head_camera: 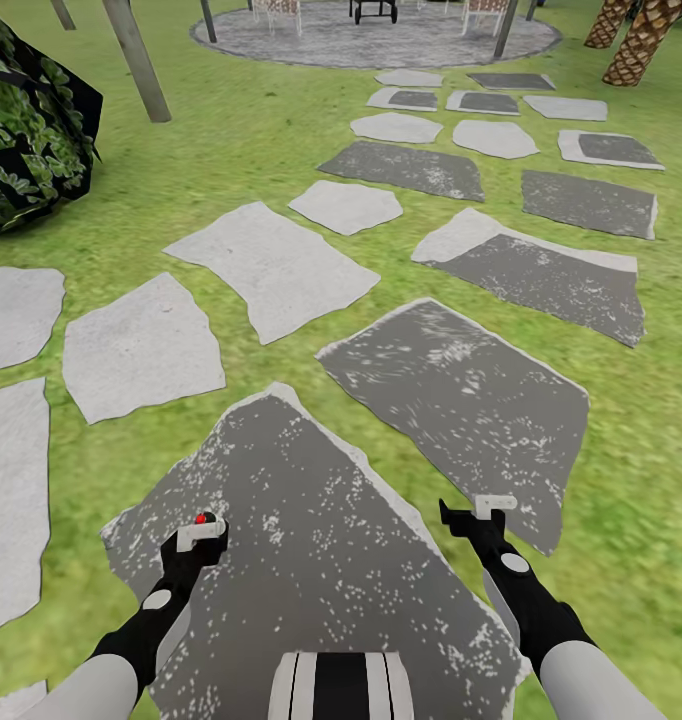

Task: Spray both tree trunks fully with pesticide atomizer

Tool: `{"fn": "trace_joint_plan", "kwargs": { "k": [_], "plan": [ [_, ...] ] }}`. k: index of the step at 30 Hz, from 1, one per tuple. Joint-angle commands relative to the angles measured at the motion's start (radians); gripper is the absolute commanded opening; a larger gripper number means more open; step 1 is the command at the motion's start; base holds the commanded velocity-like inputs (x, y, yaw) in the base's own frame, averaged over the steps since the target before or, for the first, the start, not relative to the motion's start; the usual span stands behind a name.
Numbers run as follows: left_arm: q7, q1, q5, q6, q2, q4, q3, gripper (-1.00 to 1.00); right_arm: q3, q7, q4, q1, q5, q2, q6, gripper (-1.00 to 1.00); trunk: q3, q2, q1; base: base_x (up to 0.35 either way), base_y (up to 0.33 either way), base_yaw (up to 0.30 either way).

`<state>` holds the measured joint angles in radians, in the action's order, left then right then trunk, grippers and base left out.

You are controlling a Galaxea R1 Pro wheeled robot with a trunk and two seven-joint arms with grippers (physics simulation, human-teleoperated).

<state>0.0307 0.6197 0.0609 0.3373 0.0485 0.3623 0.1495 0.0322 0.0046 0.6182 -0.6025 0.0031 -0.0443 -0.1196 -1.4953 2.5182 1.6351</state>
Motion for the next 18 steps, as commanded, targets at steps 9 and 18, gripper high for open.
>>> {"fn": "trace_joint_plan", "kwargs": {
  "k": [9, 18],
  "plan": [
    [0.0, 0.0, 0.003, 0.0, -0.002, 0.0, -0.001, 1.0, 0.0, 0.0, 0.0, 0.0, 0.0, 0.001, 0.0, 1.0, 0.0, 0.0, 0.0, 0.041, 0.0, -0.001],
    [0.0, 0.0, 0.004, 0.0, -0.002, 0.0, -0.001, 1.0, 0.0, 0.0, 0.0, 0.0, 0.0, 0.001, 0.0, 1.0, 0.0, 0.0, 0.0, 0.011, 0.0, 0.0]
  ]
}}
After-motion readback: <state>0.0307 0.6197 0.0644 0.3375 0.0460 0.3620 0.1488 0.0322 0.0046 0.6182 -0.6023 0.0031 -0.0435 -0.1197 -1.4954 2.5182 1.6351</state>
